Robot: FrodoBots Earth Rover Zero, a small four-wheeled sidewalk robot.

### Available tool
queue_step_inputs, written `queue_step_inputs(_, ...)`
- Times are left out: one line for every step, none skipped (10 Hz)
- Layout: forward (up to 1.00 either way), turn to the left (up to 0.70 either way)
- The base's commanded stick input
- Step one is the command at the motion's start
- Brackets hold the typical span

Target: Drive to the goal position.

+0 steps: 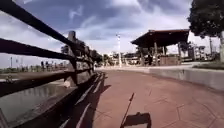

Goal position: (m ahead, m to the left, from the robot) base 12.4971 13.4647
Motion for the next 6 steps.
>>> queue_step_inputs(0.02,0.01)
queue_step_inputs(0.70,0.30)
queue_step_inputs(0.70,0.30)
queue_step_inputs(0.70,0.19)
queue_step_inputs(0.70,0.02)
queue_step_inputs(0.70,-0.05)
